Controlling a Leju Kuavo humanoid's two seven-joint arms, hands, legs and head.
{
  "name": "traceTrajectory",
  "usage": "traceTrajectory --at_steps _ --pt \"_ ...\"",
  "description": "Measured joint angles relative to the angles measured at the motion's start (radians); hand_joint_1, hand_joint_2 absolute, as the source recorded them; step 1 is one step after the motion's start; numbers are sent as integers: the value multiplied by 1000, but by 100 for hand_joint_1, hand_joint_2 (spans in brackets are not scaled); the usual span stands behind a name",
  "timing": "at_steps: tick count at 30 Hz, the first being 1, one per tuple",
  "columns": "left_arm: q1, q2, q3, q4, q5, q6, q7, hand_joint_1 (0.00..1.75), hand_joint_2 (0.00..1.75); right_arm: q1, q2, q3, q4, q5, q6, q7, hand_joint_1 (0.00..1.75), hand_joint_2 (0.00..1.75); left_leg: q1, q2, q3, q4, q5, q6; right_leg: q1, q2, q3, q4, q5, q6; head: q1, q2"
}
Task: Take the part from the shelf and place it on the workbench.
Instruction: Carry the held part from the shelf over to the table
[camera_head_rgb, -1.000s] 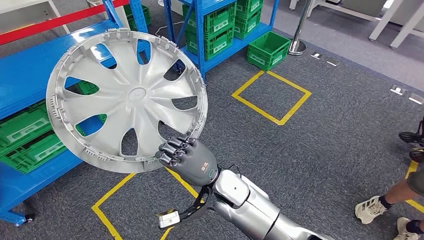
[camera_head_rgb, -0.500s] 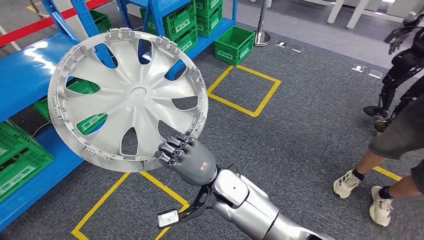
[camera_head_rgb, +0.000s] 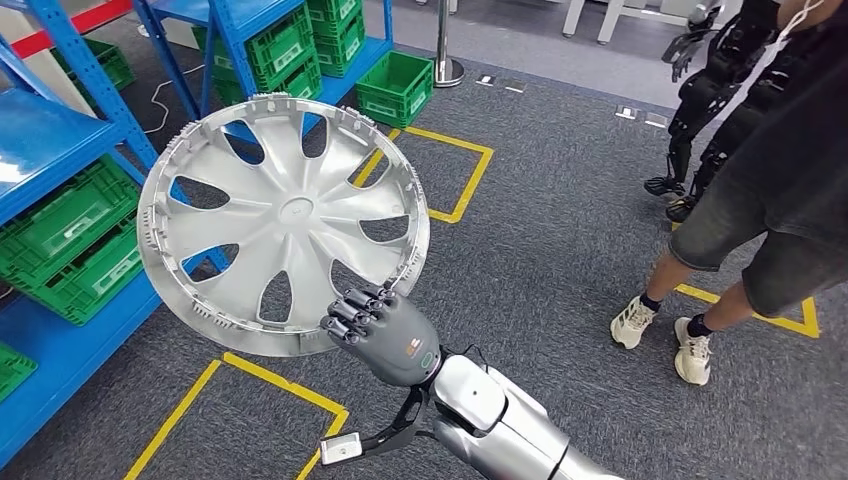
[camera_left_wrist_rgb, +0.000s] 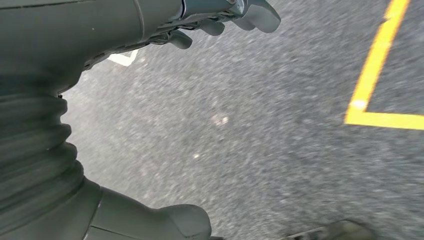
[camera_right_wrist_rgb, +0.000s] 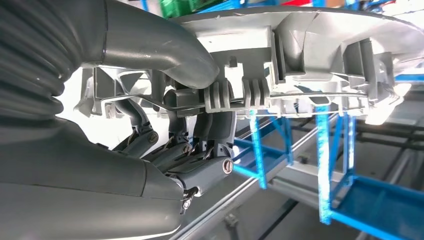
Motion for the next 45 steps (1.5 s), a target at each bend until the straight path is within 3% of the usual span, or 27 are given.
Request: traceTrajectory --at_steps 2,4,5,7,8,10,11,12,13,15,17,19,20,22,24,26,27,28,29,31,33,35,37,39,41,43,45 --pt "-4 2 5 -1 19 15 -24 0 175 -5 3 0 0 4 0 -1 175 175 -5 15 1 6 -7 -12 4 -15 23 -48 5 -12 -1 0" --pt "-9 2 14 -2 42 28 -36 0 175 -6 5 0 0 10 0 0 175 175 -5 28 7 4 -9 -22 5 5 21 -47 9 -26 -1 0" --pt "-11 2 20 -2 50 33 -38 0 175 -6 5 0 0 13 0 0 175 175 -3 20 6 8 -15 -28 4 13 20 -49 11 -32 -2 0" --pt "-12 2 31 -2 58 40 -42 0 175 -9 6 0 1 13 1 -2 175 175 1 -23 -17 64 -56 -38 0 31 18 -52 17 -43 -3 0" --pt "-11 2 35 -2 58 42 -42 0 175 -12 8 1 2 12 1 -4 175 175 2 -51 -42 120 -89 -40 0 41 16 -52 18 -46 -4 0" --pt "-6 2 41 -2 56 45 -43 0 175 -20 10 3 6 6 2 -12 175 175 2 -75 -94 232 -135 -40 2 65 14 -52 20 -50 -4 0" --pt "-5 3 43 -1 54 48 -43 0 175 -25 11 6 11 2 4 -18 175 175 2 -79 -106 255 -133 -38 3 79 13 -52 21 -51 -4 0" --pt "-4 3 45 -1 50 52 -43 0 175 -31 13 11 16 -2 6 -26 175 175 2 -81 -101 242 -113 -35 3 94 13 -51 21 -50 -4 0" --pt "-4 4 46 -1 47 56 -44 0 175 -38 17 17 21 -7 10 -32 175 175 2 -88 -83 199 -79 -31 3 109 13 -51 22 -49 -4 0" --pt "-5 7 46 -1 42 66 -44 0 175 -52 28 31 30 -16 19 -40 175 175 3 -133 -33 80 -20 -21 3 136 11 -49 25 -44 -4 0" --pt "-5 9 47 -2 44 74 -43 0 175 -68 38 48 40 -23 27 -42 175 175 2 -171 -5 16 -6 -16 -1 161 2 -49 32 -32 -4 0" --pt "-5 9 51 -2 45 70 -24 0 175 -76 42 59 51 -32 25 -40 175 175 1 -162 1 6 -6 -10 -5 183 -6 -54 41 -17 -4 0" --pt "-5 9 52 -1 42 60 -4 0 175 -77 43 62 56 -37 20 -38 175 175 2 -150 2 1 -2 -4 -4 174 -8 -53 41 -11 -3 0" --pt "-4 7 54 -1 36 36 41 0 175 -82 44 66 66 -46 10 -36 175 175 6 -123 5 -11 6 9 2 120 -31 -9 12 -2 3 0" --pt "1 6 56 -1 40 25 63 0 175 -93 48 68 74 -50 6 -36 175 175 5 -95 4 -11 7 16 3 66 -84 102 -48 5 10 0" --pt "4 5 63 -1 54 31 57 0 175 -102 52 70 82 -49 6 -38 175 175 3 -63 2 -8 6 18 2 55 -130 205 -84 10 10 0" --pt "4 5 67 -1 60 36 51 0 175 -106 54 70 84 -48 7 -39 175 175 3 -49 1 -7 4 18 1 52 -131 214 -79 11 10 0" --pt "3 5 70 -1 64 41 46 0 175 -110 56 71 87 -47 8 -39 175 175 3 -35 1 -4 3 17 1 48 -111 183 -58 11 10 0" --pt "1 4 72 -1 66 42 43 0 175 -114 58 72 88 -46 8 -39 175 175 3 -23 1 -2 0 15 1 34 -72 118 -27 10 10 0" --pt "-2 2 76 -2 66 43 41 0 175 -124 62 74 89 -46 9 -39 175 175 -1 -4 1 6 -7 6 7 -8 -2 -9 12 -1 10 0" --pt "-3 1 79 -2 67 44 41 0 175 -131 67 76 91 -46 8 -39 175 175 -6 11 3 9 -11 -5 13 -24 17 -51 17 -15 9 0" --pt "-3 1 82 -3 68 45 38 0 175 -134 69 77 93 -46 8 -39 175 175 -5 23 6 6 -14 -16 12 -2 14 -55 23 -27 9 0" --pt "-4 1 86 -4 69 49 25 0 175 -137 72 77 95 -46 9 -39 175 175 -1 -8 -4 34 -39 -26 7 18 14 -62 30 -39 8 0" --pt "-3 0 88 -5 70 52 8 0 175 -141 76 77 100 -46 10 -39 175 175 3 -58 -44 130 -98 -32 3 39 13 -66 34 -46 6 0" --pt "-2 0 88 -5 71 53 -4 0 175 -143 78 77 105 -45 11 -39 175 175 3 -77 -96 244 -145 -34 3 63 12 -65 36 -48 5 0" --pt "-2 0 89 -5 76 54 -12 0 175 -143 79 77 108 -45 14 -42 175 175 4 -81 -106 261 -125 -35 2 90 11 -62 36 -47 5 0" --pt "-3 -2 91 -5 76 54 -7 0 175 -143 79 78 109 -48 22 -49 175 175 10 -106 -58 151 -54 -35 -1 119 10 -56 36 -42 5 0"
